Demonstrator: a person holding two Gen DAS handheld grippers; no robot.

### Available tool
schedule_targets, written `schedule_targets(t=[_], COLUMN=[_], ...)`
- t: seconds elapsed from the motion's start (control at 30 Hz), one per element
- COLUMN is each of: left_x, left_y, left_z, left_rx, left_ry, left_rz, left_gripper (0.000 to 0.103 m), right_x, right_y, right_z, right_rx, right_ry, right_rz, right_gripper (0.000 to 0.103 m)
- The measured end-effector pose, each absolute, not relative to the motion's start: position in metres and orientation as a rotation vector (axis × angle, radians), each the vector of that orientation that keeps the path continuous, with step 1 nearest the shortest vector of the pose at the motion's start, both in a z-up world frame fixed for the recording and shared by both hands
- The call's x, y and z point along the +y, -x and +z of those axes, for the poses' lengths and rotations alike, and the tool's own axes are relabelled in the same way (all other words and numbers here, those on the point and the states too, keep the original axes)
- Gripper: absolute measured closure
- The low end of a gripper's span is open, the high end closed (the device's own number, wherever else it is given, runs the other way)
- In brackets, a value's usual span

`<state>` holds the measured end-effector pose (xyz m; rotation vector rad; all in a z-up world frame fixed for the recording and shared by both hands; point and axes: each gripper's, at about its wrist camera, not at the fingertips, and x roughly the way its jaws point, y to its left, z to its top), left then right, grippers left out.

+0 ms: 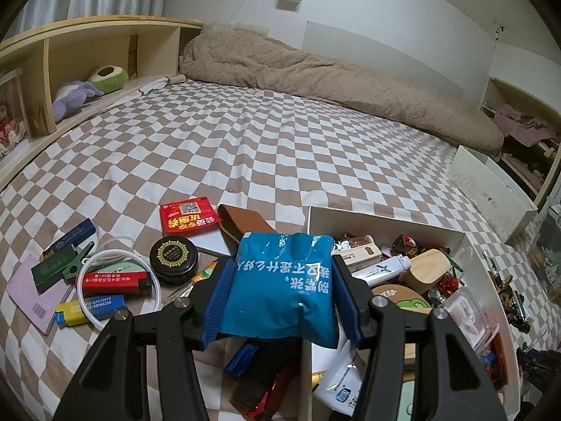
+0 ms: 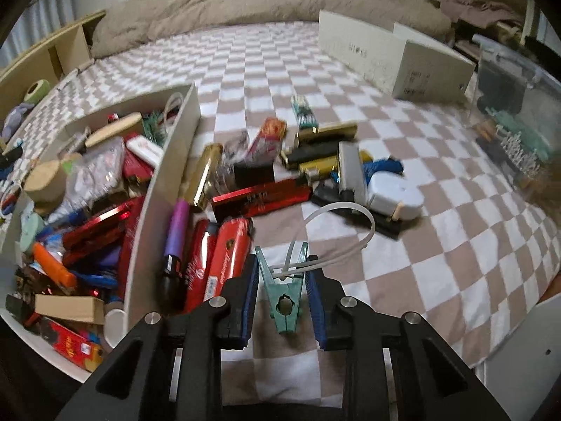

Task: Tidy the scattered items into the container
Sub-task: 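Lift blue packet with left tool and clothespin with right tool toward tray, then open right tool dropping clothespin into tray while left tool lowers packet over tray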

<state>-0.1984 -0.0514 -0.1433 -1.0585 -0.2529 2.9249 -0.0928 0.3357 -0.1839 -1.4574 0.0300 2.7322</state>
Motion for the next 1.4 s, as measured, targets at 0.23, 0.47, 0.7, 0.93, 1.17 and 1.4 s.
schedule_targets(t=[0.23,0.47,0.7,0.93,1.17,1.4], left_x=[-0.048,-0.05,-0.042,-0.033,-0.027,-0.027], left_y=[0.193,0.19,0.187,0.185,0.186,0.19], left_z=[-0.135,-0.128,-0.124,-0.123,-0.123,-0.126], left_rx=[-0.247,-0.336,-0.313,-0.289,-0.324,-0.339], left_ry=[1.008,0.97,0.949,0.936,0.924,0.931], left_rz=[2.928,2.866,2.848,2.82,2.765,2.747], left_gripper=[0.048,0.048,0.048,0.048,0.048,0.048], right_x=[0.312,0.266,0.233,0.214,0.207,0.207], right_y=[0.103,0.124,0.16,0.198,0.232,0.249], right_z=[-0.149,-0.12,-0.114,-0.122,-0.129,-0.137], right_rx=[0.162,0.16,0.082,-0.167,-0.255,-0.232], right_ry=[1.362,1.327,1.386,1.392,1.426,1.478], right_rz=[2.87,3.034,3.08,3.02,2.976,2.944], right_gripper=[0.076,0.076,0.076,0.076,0.076,0.065])
